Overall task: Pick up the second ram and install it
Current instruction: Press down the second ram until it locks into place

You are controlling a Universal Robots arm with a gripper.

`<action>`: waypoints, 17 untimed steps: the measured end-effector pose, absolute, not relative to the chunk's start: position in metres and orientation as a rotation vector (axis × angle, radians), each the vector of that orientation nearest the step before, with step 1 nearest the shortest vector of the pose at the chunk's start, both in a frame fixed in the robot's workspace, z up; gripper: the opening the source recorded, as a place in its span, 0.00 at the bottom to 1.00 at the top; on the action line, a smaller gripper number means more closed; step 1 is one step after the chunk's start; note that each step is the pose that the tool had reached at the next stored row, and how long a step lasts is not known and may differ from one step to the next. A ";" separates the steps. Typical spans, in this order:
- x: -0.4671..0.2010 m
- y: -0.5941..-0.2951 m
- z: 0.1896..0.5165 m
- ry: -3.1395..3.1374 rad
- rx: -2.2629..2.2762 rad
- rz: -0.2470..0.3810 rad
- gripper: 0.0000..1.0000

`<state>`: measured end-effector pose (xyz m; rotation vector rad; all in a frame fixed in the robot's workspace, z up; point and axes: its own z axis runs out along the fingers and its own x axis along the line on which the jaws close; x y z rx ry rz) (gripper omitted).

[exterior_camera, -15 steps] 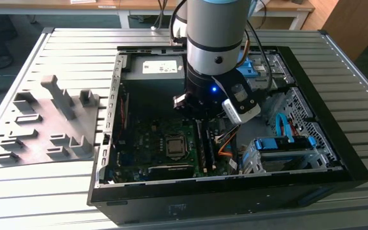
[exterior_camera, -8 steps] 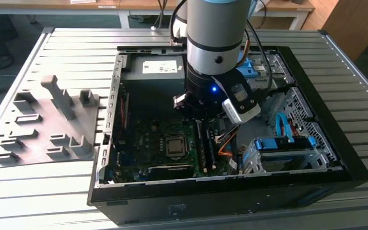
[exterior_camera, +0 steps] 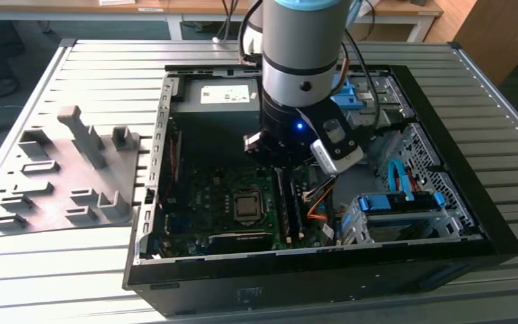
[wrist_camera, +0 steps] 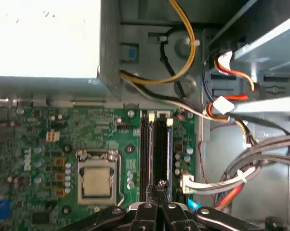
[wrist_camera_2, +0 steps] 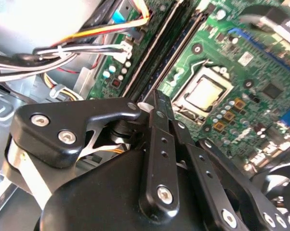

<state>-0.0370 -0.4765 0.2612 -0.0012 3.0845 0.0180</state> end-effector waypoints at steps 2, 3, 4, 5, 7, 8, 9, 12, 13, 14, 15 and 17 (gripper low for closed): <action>-0.037 -0.471 0.257 3.084 -0.001 0.018 0.10; -0.037 -0.469 0.256 3.084 -0.001 0.018 0.10; -0.037 -0.466 0.254 3.084 -0.001 0.018 0.10; -0.037 -0.463 0.252 3.084 -0.001 0.018 0.10; -0.037 -0.458 0.248 3.084 -0.001 0.018 0.10; -0.037 -0.456 0.247 3.084 -0.002 0.018 0.10; -0.037 -0.454 0.245 3.084 -0.003 0.018 0.10; -0.037 -0.449 0.239 3.084 -0.006 0.018 0.10; -0.038 -0.447 0.237 3.084 -0.006 0.018 0.10; -0.039 -0.446 0.235 3.084 -0.006 0.018 0.10; -0.039 -0.445 0.234 3.084 -0.006 0.018 0.10; -0.040 -0.445 0.230 3.084 -0.006 0.018 0.10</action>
